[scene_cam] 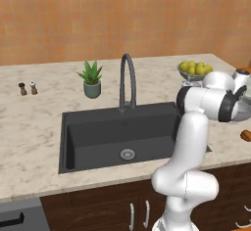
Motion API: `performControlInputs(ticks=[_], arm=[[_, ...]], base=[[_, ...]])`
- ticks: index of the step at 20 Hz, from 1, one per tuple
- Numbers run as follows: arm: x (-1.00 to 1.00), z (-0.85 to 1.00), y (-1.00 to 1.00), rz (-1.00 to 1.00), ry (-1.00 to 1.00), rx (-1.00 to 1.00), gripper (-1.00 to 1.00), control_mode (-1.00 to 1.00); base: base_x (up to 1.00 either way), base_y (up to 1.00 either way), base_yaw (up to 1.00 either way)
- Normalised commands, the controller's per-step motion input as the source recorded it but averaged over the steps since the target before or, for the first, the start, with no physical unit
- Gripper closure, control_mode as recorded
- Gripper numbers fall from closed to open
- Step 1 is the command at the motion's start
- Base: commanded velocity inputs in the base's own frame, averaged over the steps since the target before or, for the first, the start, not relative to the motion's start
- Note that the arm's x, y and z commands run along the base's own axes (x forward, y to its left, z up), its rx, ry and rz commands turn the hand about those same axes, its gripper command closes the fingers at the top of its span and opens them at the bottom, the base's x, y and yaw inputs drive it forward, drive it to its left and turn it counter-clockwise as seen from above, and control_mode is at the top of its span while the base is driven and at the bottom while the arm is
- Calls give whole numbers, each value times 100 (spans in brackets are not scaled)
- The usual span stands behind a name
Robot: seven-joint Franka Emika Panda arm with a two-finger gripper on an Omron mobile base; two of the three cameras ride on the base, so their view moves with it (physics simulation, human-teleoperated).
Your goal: Put the colander in the sink, put the peach in the colander, and turn on the sink faucet and pour water over the colander.
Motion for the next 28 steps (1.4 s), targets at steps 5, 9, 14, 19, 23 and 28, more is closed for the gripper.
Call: performControlInputs(ticks=[5,9,14,19,23,28], arm=[[-83,36,38,20,-9,-9,100,-100],[-78,90,53,20,-1,-10,100,-100],[-89,97,60,20,0,-11,100,-100],[-99,60,73,37,0,-7,100,-100],[-85,28,86,53,8,-6,100,-100],[-10,0,73,58,19,-1,100,-100]], base=[[0,0,0],[0,0,0],[0,0,0],[0,0,0],[0,0,0],[0,0,0]])
